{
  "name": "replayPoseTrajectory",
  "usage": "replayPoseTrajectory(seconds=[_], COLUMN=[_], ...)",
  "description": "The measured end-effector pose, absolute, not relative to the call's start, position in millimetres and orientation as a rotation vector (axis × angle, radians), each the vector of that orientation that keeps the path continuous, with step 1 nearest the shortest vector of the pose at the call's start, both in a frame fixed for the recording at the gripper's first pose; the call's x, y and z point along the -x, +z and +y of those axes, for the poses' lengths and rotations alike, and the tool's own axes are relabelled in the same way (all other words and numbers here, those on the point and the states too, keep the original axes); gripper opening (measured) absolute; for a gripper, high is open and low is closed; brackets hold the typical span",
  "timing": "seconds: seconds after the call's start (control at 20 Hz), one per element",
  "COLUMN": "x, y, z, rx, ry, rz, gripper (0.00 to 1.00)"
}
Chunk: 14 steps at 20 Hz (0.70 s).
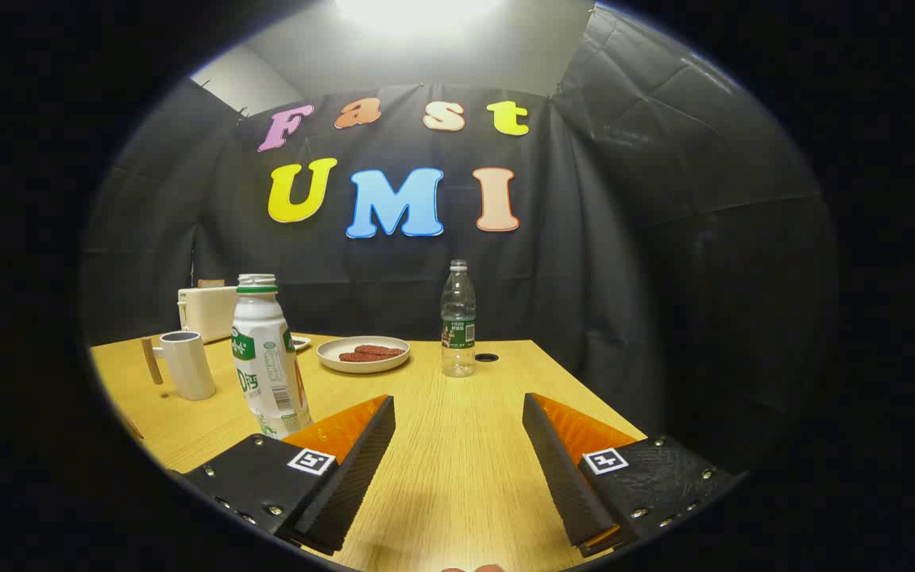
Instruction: Take the bottle from table, then pour the juice into the cup, finally place the bottle on the coaster
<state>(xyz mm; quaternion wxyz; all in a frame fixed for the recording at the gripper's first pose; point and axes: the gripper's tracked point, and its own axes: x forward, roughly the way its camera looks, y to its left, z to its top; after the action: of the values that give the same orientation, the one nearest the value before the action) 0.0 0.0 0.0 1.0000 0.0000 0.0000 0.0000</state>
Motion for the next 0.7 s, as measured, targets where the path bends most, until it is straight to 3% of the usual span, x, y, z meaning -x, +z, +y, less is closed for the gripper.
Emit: replayPoseTrajectory(seconds=[0.15, 0.7], x=[-19, -39], y=[-8, 72], z=[0, -12], rx=[0.005, 0.004], ry=[-0.010, -0.087], rz=[0.041, -0.208], gripper=[0.98, 0.98])
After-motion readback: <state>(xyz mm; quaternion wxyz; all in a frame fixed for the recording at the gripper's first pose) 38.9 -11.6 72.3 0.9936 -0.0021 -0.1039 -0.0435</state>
